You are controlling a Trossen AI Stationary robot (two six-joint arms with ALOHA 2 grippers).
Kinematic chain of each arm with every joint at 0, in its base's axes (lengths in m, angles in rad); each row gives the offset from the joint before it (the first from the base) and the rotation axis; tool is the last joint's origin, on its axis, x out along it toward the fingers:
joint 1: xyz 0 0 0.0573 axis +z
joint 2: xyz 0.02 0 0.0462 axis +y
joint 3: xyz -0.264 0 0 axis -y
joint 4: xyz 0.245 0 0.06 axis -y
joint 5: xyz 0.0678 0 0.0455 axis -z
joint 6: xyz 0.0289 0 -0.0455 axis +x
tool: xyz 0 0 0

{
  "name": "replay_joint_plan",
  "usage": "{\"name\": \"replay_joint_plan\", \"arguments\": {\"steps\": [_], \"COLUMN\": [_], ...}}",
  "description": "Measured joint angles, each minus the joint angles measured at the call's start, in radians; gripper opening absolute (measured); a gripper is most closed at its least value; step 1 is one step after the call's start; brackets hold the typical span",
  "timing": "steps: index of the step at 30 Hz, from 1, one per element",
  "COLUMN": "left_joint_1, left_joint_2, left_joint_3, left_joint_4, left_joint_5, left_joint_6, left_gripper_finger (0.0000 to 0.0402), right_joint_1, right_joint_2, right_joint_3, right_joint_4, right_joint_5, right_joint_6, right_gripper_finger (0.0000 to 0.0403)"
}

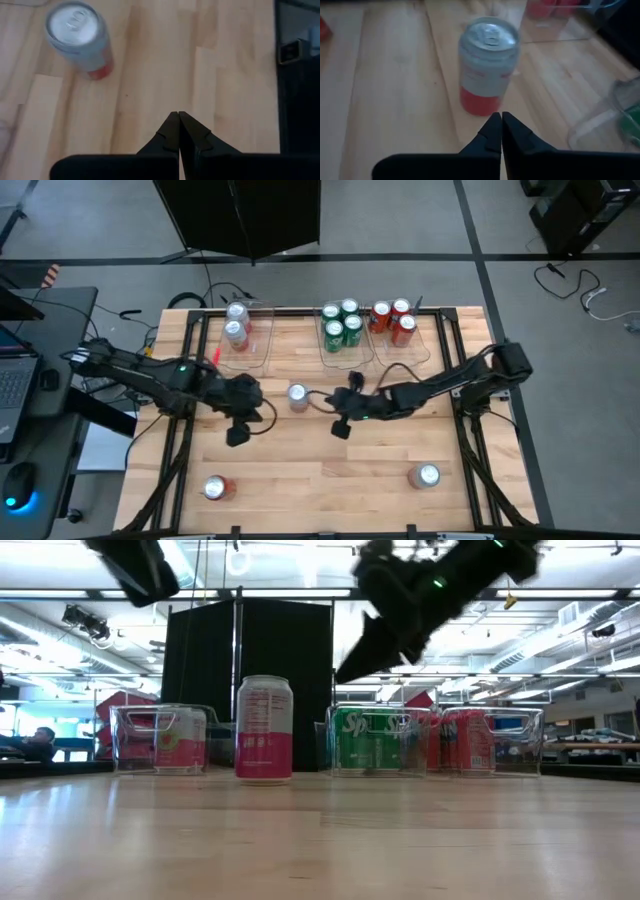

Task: Sort soda cans
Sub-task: Put the top pink-white soda can into the left transparent bin

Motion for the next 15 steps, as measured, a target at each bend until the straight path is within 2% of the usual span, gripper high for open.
{"name": "replay_joint_plan", "arguments": {"steps": [7, 15], "left_joint_1": [0.104, 0.229], "left_joint_2": [0.176, 0.38], "left_joint_3": [0.216, 0.502], "left_joint_4": [-0.148, -0.373], "left_joint_5": [-0.019, -0.01], "left_joint_6": [0.027, -0.026], "left_gripper_finger": [0.0, 0.0017], "right_joint_1": [-0.001, -0.01], "right_joint_2": [-0.093, -0.123], "right_joint_3": [-0.234, -0.281], "right_joint_4": [0.31, 0.379], "right_joint_5": [0.023, 0.025], "right_joint_6": [-0.07, -0.147], "right_gripper_finger": [0.0001, 0.0008]}}
